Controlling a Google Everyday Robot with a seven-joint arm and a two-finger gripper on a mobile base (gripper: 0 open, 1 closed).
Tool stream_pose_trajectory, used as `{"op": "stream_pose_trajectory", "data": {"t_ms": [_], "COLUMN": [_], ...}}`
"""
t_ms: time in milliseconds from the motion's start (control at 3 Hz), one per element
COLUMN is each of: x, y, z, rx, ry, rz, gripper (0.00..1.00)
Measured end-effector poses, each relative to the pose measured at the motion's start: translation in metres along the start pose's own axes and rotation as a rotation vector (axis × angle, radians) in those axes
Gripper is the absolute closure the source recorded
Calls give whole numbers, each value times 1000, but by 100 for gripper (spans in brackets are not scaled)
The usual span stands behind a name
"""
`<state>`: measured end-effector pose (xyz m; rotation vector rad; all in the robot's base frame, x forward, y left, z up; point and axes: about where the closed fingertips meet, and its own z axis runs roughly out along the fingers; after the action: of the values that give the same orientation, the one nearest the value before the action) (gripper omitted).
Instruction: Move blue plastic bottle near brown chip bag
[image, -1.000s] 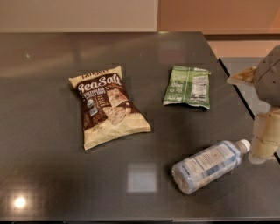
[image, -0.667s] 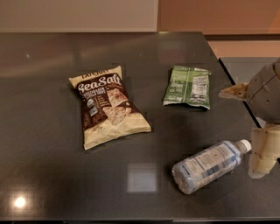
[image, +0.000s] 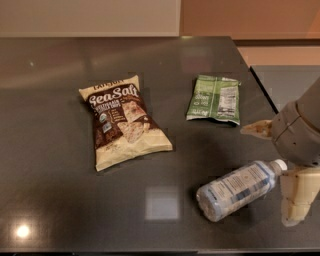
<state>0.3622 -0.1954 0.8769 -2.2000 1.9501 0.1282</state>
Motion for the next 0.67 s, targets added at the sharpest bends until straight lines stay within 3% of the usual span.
{"op": "stream_pose_trajectory", "data": {"t_ms": [333, 667], "x": [-1, -5], "y": [11, 8], "z": [29, 36], "rx": [-66, -86], "ry": [25, 31], "rz": [-37, -50], "gripper": [1, 23]}}
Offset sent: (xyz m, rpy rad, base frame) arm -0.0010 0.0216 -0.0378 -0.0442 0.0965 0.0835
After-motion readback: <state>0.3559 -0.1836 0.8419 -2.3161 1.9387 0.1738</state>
